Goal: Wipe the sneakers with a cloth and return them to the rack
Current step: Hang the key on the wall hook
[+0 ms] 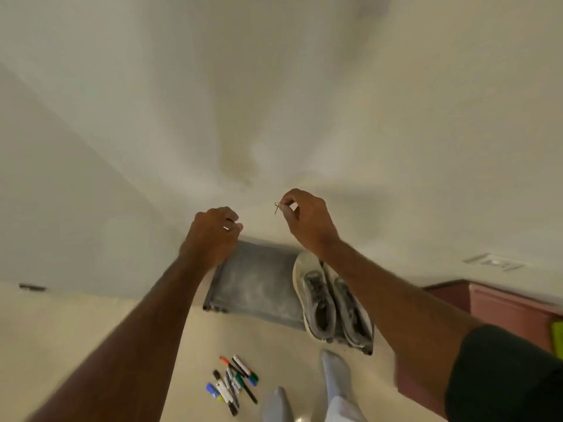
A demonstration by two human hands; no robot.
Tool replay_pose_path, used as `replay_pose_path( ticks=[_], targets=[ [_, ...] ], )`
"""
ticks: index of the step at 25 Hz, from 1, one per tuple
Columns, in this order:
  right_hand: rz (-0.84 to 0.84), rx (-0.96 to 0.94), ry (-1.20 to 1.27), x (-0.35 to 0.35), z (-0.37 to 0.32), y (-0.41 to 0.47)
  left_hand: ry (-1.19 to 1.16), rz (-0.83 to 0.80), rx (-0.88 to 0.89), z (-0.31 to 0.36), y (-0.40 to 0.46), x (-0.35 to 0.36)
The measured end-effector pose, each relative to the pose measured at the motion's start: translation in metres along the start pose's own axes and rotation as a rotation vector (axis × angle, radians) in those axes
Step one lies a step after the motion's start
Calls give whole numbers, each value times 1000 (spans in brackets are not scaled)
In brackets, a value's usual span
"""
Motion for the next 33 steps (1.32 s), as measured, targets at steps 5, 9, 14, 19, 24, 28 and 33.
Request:
replay_pose_path(
  ticks=[5,9,14,19,24,28,33],
  targets=[
    [98,-70,61,-120,-133,52,-54,160,191,116,30,-128],
    [202,-169,97,-210,-241,80,-123,366,452,213,28,-241],
    [297,-171,209,-296,-348,107,-269,535,574,310,17,-354],
    [316,-178,333,-337,-424,129,-274,575,657,359,14,-412],
    [345,-176,391,-350,-493,171,-222,625,639,375,29,-456],
    [353,-167,455,-344,-531,201,-208,654,619,377,41,-471],
    [440,-150,425,-333,-548,221,-160,695,626,380,51,-482]
  ],
)
Point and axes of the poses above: each hand's wrist, its own y-axis towards the middle knuckle, its own x-axis out of the palm, z = x × y, the point moved 3 cm from there along y, towards the middle knuckle, and after that the axes turned 12 degrees about z, right-handed, at the moved point
